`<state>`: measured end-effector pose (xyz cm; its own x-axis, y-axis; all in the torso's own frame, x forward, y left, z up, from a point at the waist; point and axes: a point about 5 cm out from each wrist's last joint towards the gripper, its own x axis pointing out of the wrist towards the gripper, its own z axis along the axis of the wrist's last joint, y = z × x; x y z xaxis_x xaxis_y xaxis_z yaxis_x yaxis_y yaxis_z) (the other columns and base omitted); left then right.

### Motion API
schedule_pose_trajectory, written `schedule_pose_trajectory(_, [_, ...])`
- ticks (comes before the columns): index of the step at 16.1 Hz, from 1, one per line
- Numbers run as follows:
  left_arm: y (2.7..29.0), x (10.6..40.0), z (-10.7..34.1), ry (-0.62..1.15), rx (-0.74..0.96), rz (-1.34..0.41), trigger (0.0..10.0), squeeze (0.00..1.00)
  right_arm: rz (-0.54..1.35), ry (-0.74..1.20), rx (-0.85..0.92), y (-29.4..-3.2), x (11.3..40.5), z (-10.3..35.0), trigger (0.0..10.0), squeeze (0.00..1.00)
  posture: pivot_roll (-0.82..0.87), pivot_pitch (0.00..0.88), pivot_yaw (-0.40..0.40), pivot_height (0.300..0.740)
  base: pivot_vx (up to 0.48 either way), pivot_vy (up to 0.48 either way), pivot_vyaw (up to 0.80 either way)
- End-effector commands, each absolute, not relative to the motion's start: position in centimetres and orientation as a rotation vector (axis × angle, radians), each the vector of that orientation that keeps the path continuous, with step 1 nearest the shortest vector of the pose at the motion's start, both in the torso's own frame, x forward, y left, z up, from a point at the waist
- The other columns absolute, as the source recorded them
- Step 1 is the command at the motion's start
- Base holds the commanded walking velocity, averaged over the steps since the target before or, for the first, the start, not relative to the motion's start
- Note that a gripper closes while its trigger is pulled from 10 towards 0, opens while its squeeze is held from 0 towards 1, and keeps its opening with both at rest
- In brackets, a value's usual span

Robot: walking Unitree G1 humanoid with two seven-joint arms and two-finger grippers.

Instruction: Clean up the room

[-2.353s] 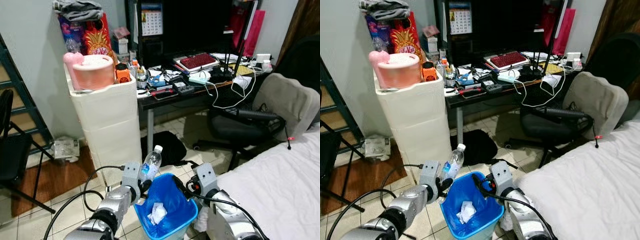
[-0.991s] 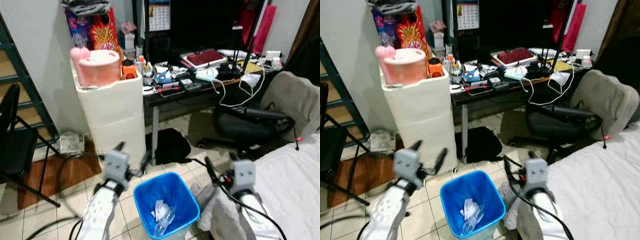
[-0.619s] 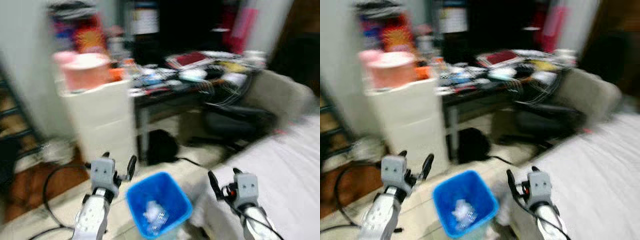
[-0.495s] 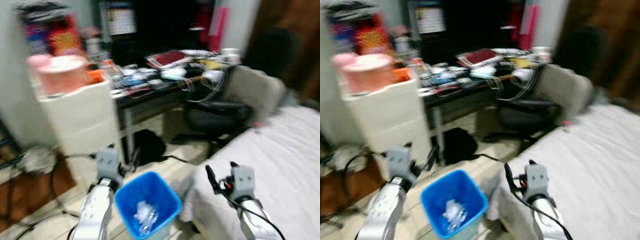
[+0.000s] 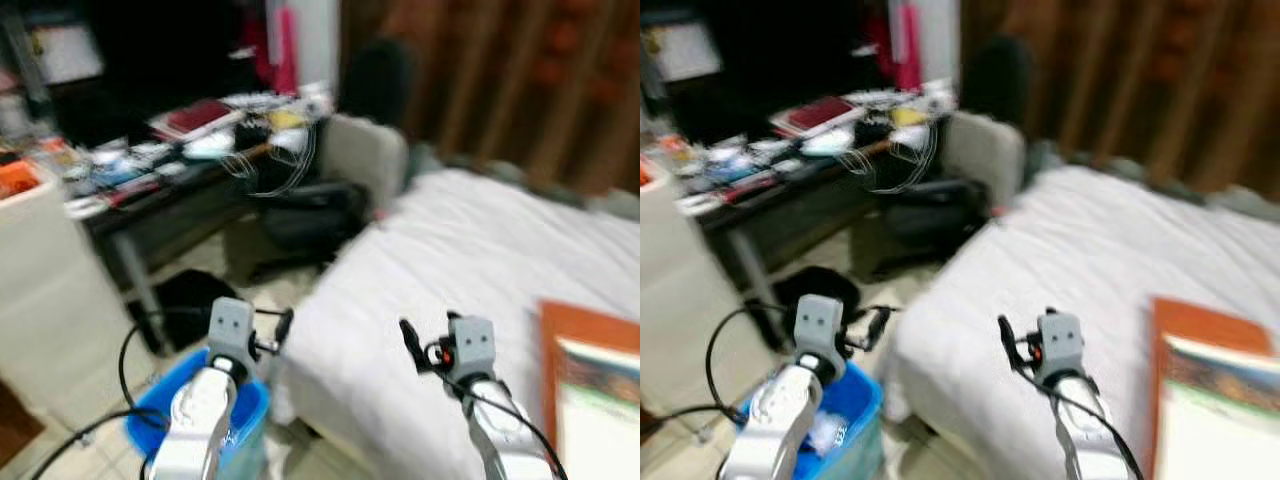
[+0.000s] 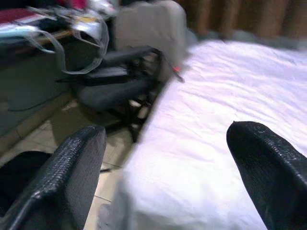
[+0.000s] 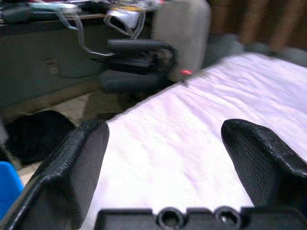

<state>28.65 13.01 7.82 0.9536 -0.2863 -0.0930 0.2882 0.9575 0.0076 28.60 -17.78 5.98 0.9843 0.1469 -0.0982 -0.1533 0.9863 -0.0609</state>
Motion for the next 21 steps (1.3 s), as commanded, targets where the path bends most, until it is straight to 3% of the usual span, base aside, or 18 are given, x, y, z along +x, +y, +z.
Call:
schedule_pose_trajectory(1, [12.7,28.9,7.6,0.101,0.037,-0.301,10.0,0.00,0.138,0.109,-0.058,-18.1,28.5,5.7,10.0,0.00,-0.04,0.000,0.014,0.740,0.000,0.000,-0.79])
schedule_pose_trajectory(7, [14.5,30.0,6.8,0.151,0.000,-0.229,10.0,0.00,0.105,0.111,-0.047,-18.5,28.2,5.5,10.0,0.00,-0.05,0.000,0.030,0.740,0.000,0.000,-0.79])
schedule_pose_trajectory(13, [14.2,29.4,6.5,0.131,-0.019,-0.211,10.0,0.00,0.113,0.108,-0.036,-18.6,27.9,5.6,10.0,0.00,-0.06,0.000,0.028,0.740,0.000,-0.087,-0.79])
schedule_pose_trajectory(16, [14.9,25.1,6.7,0.117,0.004,-0.211,10.0,0.00,0.171,0.144,-0.021,-18.8,25.1,5.0,10.0,0.00,-0.05,0.004,0.017,0.740,0.000,-0.472,-0.79])
schedule_pose_trajectory(17, [15.1,25.1,6.7,0.121,0.000,-0.203,10.0,0.00,0.178,0.148,-0.030,-18.7,24.9,4.9,10.0,0.00,-0.05,0.004,0.017,0.740,0.000,-0.465,-0.79])
schedule_pose_trajectory(21, [14.6,26.6,7.6,0.112,0.018,-0.104,10.0,0.00,0.239,0.158,-0.053,-18.0,26.6,5.3,10.0,0.00,-0.03,0.000,0.006,0.740,0.000,0.000,0.00])
